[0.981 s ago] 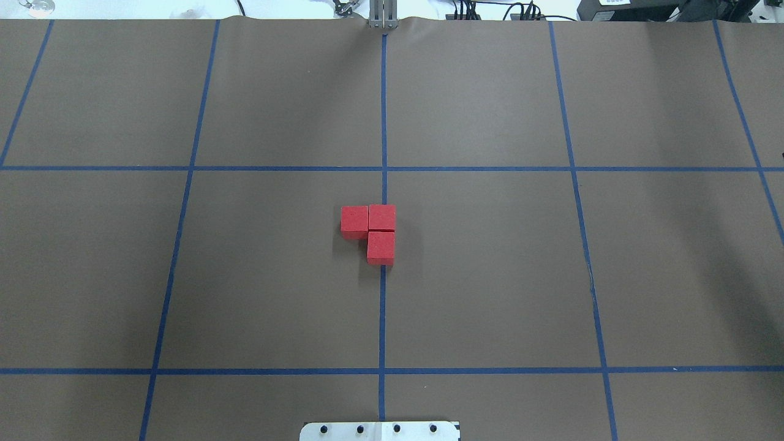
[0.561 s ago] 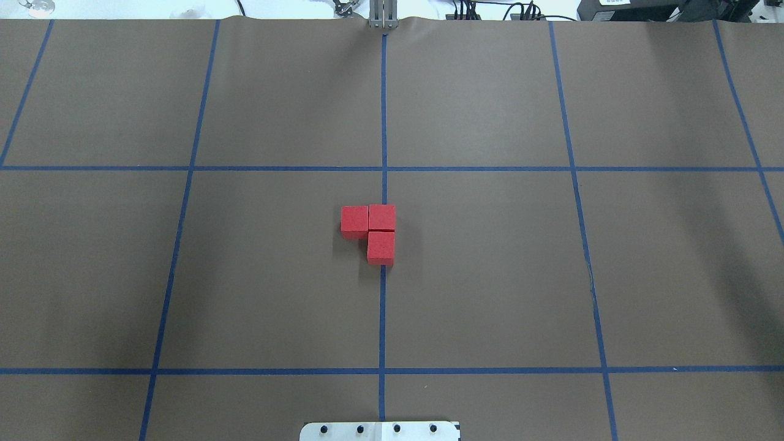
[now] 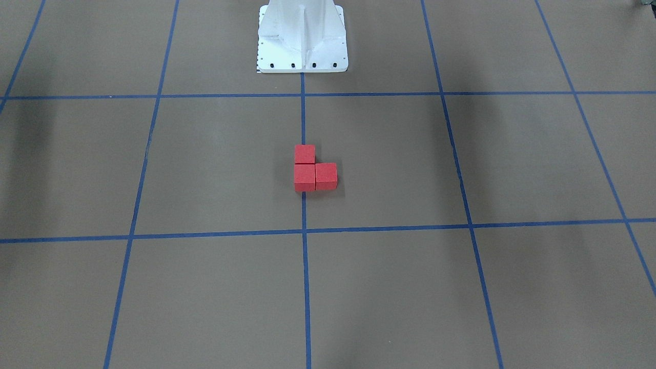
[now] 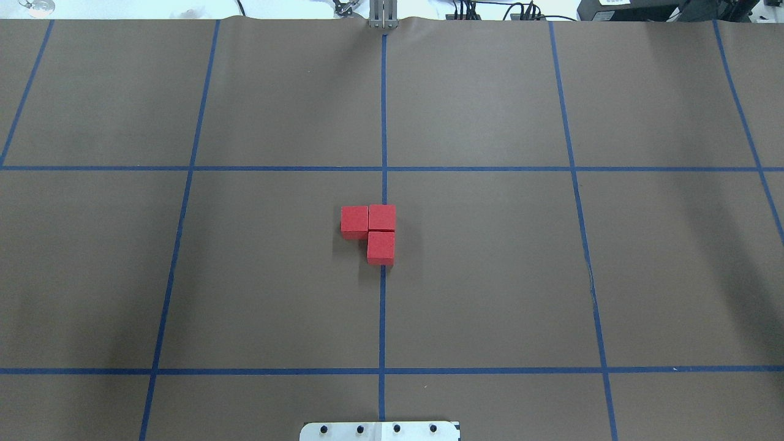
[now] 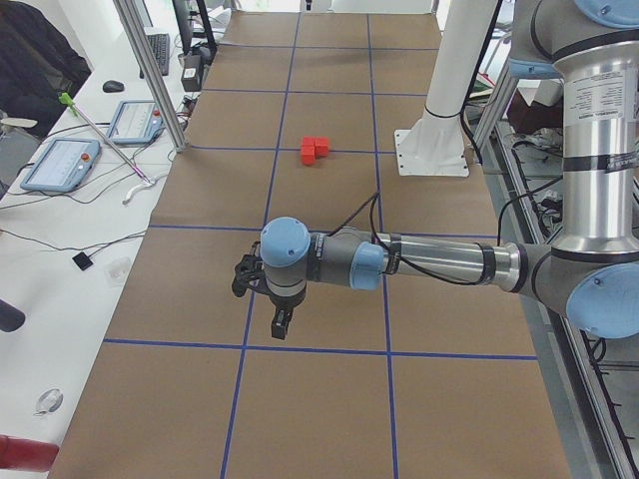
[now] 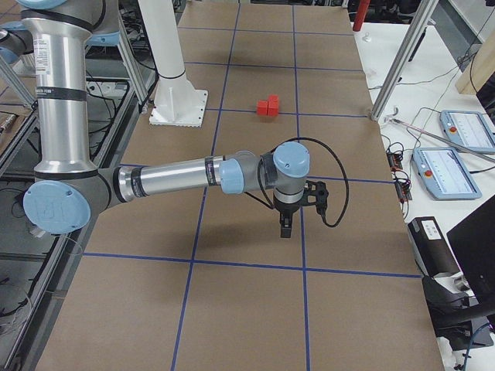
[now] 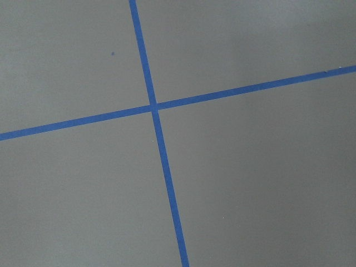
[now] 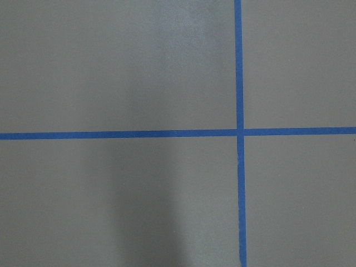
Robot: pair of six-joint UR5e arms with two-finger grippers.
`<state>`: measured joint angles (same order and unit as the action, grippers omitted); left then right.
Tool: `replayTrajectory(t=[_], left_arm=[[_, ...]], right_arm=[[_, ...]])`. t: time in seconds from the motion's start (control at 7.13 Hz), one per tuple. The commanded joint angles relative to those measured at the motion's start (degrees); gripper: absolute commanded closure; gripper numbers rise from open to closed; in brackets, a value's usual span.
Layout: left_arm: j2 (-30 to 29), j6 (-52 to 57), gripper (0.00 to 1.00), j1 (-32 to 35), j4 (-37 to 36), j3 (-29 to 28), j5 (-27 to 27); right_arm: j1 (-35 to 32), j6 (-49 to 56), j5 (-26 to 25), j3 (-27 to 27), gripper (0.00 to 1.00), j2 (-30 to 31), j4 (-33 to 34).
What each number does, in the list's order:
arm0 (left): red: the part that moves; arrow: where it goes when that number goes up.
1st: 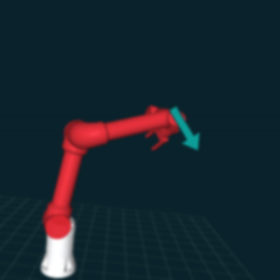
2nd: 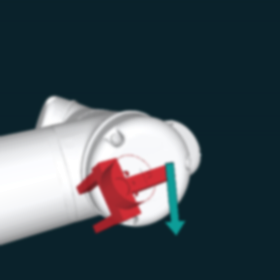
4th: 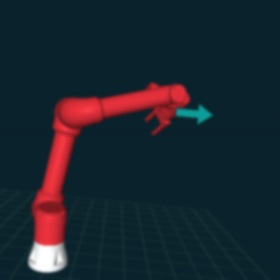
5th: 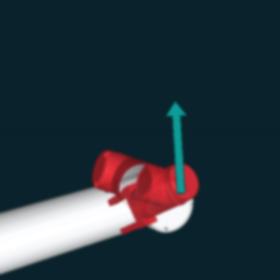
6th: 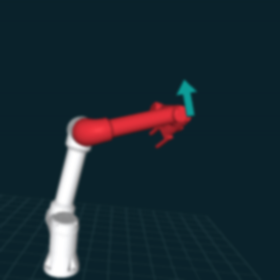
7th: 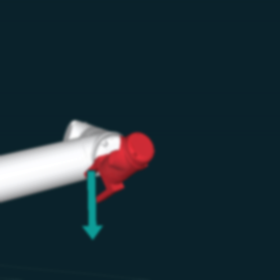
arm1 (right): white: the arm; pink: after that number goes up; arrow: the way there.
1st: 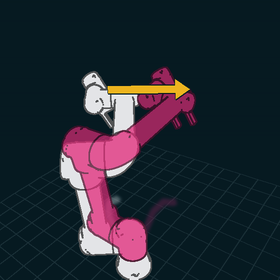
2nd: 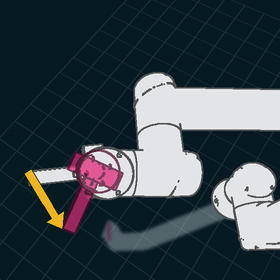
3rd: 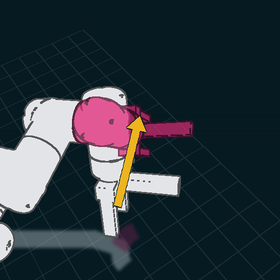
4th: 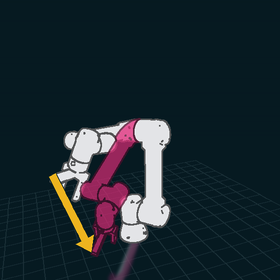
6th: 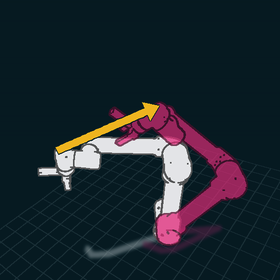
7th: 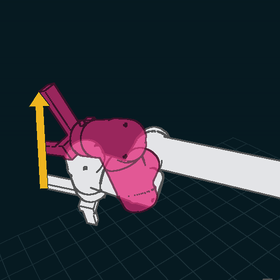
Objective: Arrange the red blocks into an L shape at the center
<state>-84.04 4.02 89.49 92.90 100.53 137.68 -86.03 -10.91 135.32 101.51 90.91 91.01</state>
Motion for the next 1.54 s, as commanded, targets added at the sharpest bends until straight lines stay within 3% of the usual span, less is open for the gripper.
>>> replayTrajectory(t=[0.0,0.28,1.4], left_arm=[[0.01,-1.03,0.00,0.08,0.09,-0.24,0.04],[-0.07,-0.95,0.00,-0.01,0.09,-0.51,0.04],[-0.07,-1.30,0.00,-0.01,0.17,-0.50,0.13]], right_arm=[[-0.01,0.28,-0.32,-0.08,0.00,0.32,0.05],[-0.01,3.35,-2.34,-1.65,0.00,-0.29,0.22],[0.16,2.91,-1.55,-4.20,0.00,-0.65,-0.48]])
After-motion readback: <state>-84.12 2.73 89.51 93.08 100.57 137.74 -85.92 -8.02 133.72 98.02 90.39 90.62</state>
